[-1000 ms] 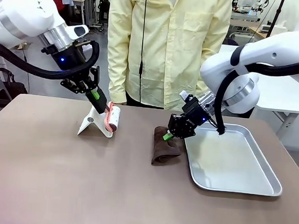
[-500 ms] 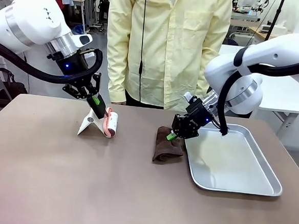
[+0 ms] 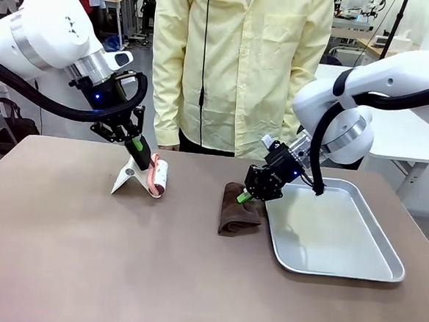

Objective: Clean the surface of the table.
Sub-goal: Return the Lint Roller and towel to their original positions.

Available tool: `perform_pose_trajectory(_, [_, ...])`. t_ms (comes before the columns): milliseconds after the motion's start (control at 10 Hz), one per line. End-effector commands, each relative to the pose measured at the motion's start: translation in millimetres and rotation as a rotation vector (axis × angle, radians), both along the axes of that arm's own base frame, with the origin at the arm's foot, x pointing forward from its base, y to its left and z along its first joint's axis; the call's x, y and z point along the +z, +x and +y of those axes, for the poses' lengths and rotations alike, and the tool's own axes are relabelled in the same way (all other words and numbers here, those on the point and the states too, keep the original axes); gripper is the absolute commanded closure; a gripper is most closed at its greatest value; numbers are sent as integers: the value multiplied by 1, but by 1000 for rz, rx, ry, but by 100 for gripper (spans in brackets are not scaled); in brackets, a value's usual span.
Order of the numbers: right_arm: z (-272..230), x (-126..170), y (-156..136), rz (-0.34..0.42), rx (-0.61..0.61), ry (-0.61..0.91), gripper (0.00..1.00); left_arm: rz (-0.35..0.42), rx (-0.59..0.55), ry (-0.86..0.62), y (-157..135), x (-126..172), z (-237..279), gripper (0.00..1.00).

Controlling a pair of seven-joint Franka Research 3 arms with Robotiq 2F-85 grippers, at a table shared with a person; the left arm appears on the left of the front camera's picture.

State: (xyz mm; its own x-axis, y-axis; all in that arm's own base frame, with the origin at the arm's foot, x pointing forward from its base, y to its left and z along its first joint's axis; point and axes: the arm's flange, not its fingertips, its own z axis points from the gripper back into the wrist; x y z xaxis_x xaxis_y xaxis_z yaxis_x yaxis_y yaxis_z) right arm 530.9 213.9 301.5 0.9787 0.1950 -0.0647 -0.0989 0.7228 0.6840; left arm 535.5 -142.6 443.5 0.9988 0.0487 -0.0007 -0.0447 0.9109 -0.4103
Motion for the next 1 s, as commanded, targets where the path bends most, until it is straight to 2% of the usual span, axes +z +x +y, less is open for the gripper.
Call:
perform_pose_trajectory(0, [2, 0, 3, -14, 14, 44, 93, -9, 7, 20, 3, -5, 1, 81])
perform_pose_trajectory(500, [0, -4, 4, -16, 34, 57, 93, 2, 22, 25, 5, -8, -1, 81])
perform_pose_trajectory(600, [0, -4, 4, -13, 24, 64, 74, 13, 21, 17, 6, -8, -2, 27])
perform_pose_trajectory(700, [0, -4, 4, -11, 30, 64, 35, 8, 24, 21, 6, -7, -1, 23])
perform_pose_trajectory(800, [0, -4, 4, -13, 30, 64, 15, -5, 32, 25, 5, -4, 0, 0])
perform_pose_trajectory(900, [0, -4, 4, -14, 30, 71, 30, -12, 41, 23, 4, -1, 2, 0])
